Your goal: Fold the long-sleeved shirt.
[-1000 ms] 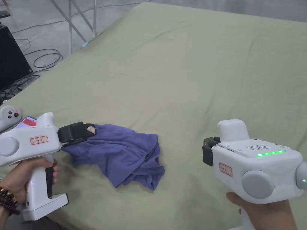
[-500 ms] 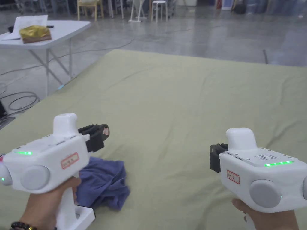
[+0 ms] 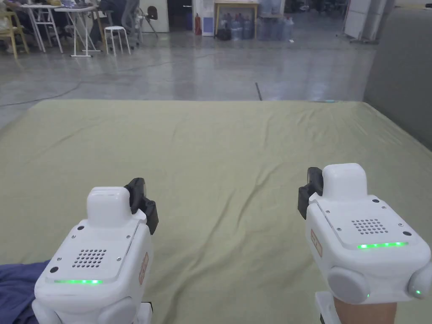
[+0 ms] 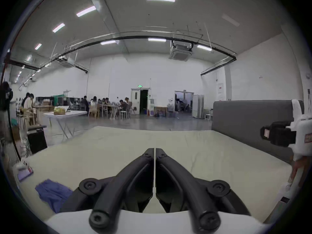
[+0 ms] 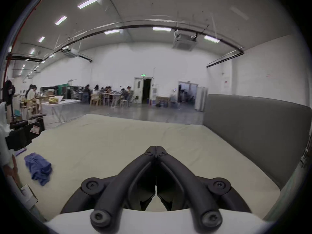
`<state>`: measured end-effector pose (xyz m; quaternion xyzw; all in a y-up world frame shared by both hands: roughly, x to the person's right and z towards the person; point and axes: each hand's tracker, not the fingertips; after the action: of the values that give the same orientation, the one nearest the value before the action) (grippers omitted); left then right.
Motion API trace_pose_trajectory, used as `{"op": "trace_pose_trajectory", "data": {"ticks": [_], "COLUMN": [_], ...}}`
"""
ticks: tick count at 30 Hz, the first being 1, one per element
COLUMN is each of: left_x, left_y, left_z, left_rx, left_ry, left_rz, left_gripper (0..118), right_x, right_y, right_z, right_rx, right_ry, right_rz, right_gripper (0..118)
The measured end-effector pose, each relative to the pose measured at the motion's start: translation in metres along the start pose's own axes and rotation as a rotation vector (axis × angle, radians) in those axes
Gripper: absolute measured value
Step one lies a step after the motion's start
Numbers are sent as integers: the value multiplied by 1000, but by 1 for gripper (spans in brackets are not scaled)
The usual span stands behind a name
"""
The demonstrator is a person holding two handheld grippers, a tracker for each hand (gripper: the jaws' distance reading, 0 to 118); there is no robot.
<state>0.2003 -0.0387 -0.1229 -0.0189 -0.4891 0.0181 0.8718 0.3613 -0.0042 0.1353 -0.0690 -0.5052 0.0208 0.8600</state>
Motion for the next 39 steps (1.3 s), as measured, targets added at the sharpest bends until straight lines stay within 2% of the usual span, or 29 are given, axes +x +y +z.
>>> {"op": "trace_pose_trajectory", "data": {"ticks": [3, 5, 8, 12, 16, 20, 21, 22, 23, 24, 25, 26, 27, 28, 29, 30, 39], "left_x": [4, 7, 8, 4, 1, -1, -1, 0, 1, 2, 3, 2, 2, 0, 0, 0, -2], "left_y": [-25, -34, -43, -49, -46, -45, -45, -45, -44, -43, -43, -44, -46, -48, -48, -48, -47], "left_z": [7, 9, 15, 18, 18, 16, 16, 16, 16, 14, 11, 8, 8, 11, 13, 12, 10], "left_rx": [7, -35, -55, -67, -67, -61, -58, -52, -53, -66, -84, -105, -107, -89, -71, -70, -64], "left_ry": [-23, -20, -13, -6, 4, 7, 9, 13, 10, 9, 12, 15, 12, 6, 15, 16, 25], "left_rz": [5, -58, -65, -56, -52, -42, -45, -50, -53, -58, -64, -65, -66, -65, -63, -61, -69], "left_gripper": [0, 0, 0, 0, 0, 0, 1, 9, 25, 60, 109, 118, 118, 118, 118, 118, 118], "right_x": [10, 14, 9, 3, -1, -1, -1, -2, -2, -3, -4, -4, -4, -4, -4, -4, -4], "right_y": [-25, -37, -51, -57, -58, -58, -58, -58, -58, -58, -59, -59, -59, -60, -62, -66, -69], "right_z": [12, 17, 20, 19, 18, 18, 18, 18, 18, 18, 17, 17, 15, 12, 10, 11, 4], "right_rx": [13, 27, 34, 27, 26, 21, 20, 19, 19, 17, 16, 13, 2, -21, -28, -17, -15], "right_ry": [-44, -26, -44, -32, -24, -16, -13, -8, -5, -4, -11, -13, -11, -10, -16, -17, -21], "right_rz": [-35, -62, -24, -26, 9, 0, 0, 2, 6, 13, 18, 16, 10, 5, 4, 0, 8], "right_gripper": [2, 2, 2, 2, 2, 2, 2, 3, 7, 22, 54, 77, 87, 87, 112, 118, 118]}}
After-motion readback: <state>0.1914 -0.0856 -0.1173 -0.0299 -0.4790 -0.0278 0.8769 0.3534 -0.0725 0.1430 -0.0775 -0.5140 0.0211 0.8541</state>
